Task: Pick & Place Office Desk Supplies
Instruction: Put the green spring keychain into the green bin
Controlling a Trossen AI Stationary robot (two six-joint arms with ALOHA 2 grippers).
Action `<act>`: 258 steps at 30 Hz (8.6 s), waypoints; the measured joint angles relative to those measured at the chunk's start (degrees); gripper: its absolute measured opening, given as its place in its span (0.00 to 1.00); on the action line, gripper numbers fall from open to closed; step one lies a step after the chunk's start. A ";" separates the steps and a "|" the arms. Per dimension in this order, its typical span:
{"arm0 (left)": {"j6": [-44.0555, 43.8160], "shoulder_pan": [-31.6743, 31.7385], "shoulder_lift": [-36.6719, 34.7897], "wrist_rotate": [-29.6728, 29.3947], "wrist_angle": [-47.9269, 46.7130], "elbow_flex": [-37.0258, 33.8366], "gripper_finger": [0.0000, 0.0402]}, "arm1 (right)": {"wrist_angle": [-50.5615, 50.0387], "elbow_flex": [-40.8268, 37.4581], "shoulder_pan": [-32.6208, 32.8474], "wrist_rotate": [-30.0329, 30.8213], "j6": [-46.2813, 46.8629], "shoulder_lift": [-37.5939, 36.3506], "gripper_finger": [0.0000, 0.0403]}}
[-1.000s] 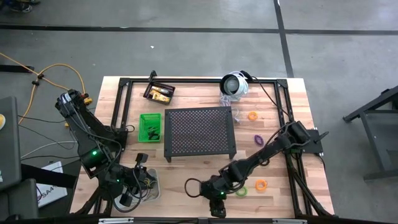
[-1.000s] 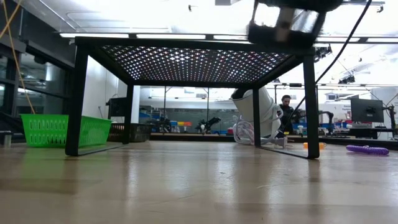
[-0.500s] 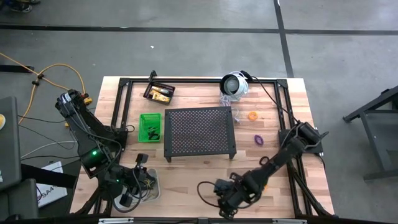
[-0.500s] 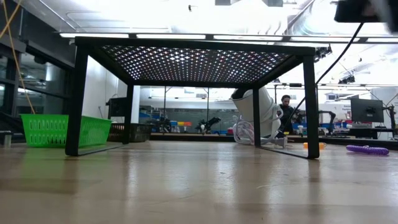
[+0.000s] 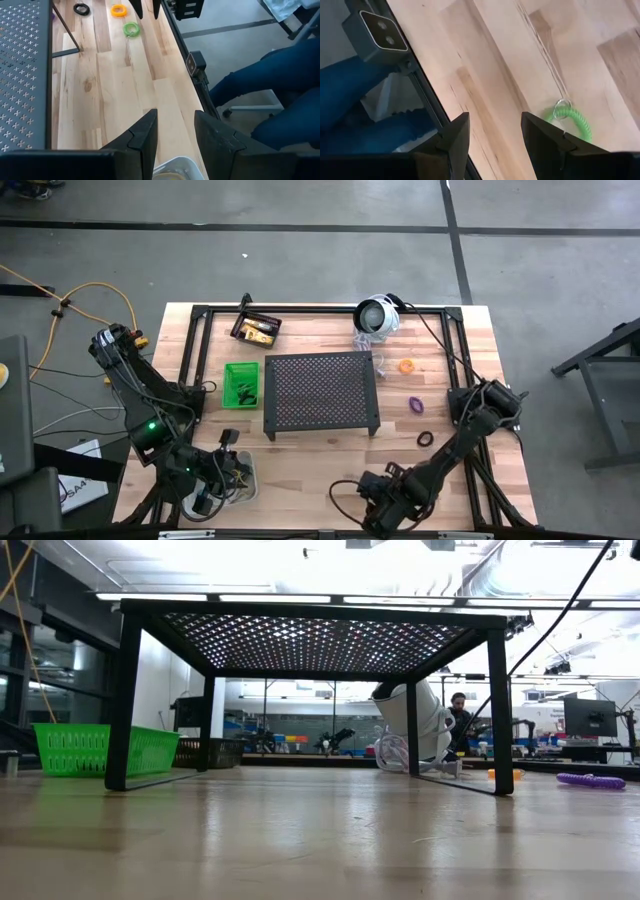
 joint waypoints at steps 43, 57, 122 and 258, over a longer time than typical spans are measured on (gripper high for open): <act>0.00 0.00 0.00 0.00 2.18 0.00 0.31 | 6.24 -14.05 -0.09 -0.12 9.56 0.81 0.41; 0.00 0.00 0.00 0.00 2.18 0.00 0.31 | 6.15 -13.88 -0.16 -1.52 11.18 2.71 0.41; -0.01 0.00 0.00 0.22 2.55 0.00 0.31 | 6.00 -14.12 -0.25 5.72 2.47 -9.67 0.06; 16.04 23.08 0.02 18.88 15.60 -0.02 0.31 | 69.45 -14.05 -26.34 -30.00 -51.40 -10.84 0.06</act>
